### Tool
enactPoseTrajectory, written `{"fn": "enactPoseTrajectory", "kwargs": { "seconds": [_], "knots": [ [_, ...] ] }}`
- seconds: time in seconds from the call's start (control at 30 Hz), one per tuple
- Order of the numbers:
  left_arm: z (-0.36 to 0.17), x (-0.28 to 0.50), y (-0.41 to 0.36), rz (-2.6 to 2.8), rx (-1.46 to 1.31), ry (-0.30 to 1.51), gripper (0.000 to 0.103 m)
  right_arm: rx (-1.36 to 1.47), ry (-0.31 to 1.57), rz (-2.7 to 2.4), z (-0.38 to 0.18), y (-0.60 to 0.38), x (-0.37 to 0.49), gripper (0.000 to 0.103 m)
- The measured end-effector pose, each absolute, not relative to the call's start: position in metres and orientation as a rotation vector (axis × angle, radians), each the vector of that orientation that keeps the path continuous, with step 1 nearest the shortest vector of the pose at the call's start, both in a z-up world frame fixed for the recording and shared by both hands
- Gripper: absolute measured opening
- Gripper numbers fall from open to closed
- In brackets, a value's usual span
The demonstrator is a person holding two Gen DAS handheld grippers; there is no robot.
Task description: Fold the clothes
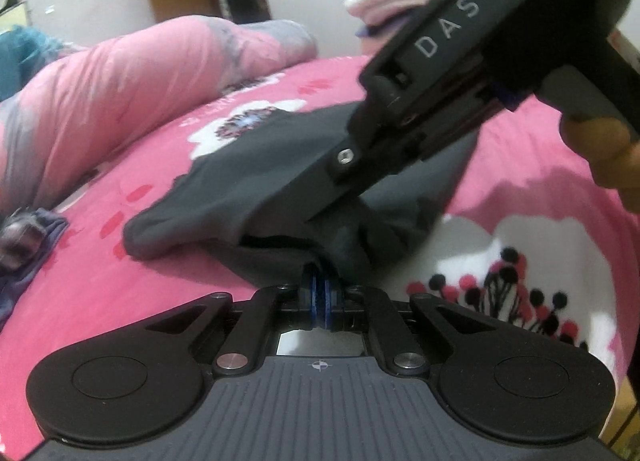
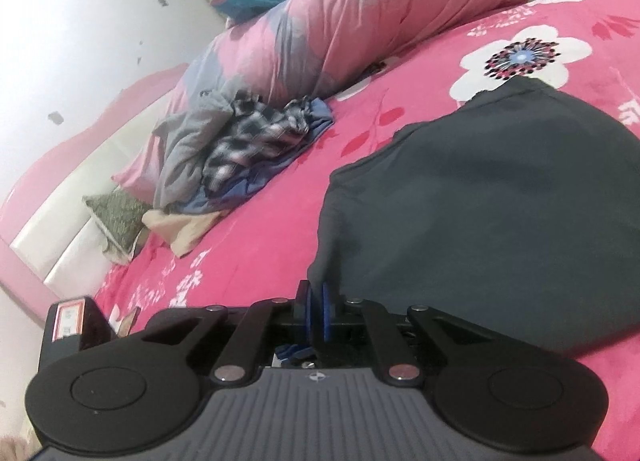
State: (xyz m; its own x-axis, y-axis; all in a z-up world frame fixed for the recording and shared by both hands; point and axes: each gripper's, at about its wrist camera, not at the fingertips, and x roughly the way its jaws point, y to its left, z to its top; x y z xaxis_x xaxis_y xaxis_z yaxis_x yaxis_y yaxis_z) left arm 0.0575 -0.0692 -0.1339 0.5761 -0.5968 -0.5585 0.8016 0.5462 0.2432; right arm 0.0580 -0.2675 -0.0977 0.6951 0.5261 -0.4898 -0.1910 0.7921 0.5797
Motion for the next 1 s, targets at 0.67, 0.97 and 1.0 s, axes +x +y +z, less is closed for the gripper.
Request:
{"fn": "enactPoseTrajectory", "kwargs": {
  "seconds": [0.67, 0.97, 1.0],
  "knots": [
    [-0.123, 0.037, -0.015, -0.867, 0.377, 0.513, 0.008, 0.358, 0.930, 0.465, -0.115, -0.248, 0.098, 0.007],
    [-0.112, 0.039, -0.016, -0.825, 0.152, 0.501, 0.023, 0.619, 0.877, 0.481, -0.112, -0.275, 0.084, 0.034],
    [-0.114, 0.039, -0.020, -0.827, 0.163, 0.508, 0.023, 0.658, 0.860, 0.472, -0.111, -0.282, 0.081, 0.034]
  ]
}}
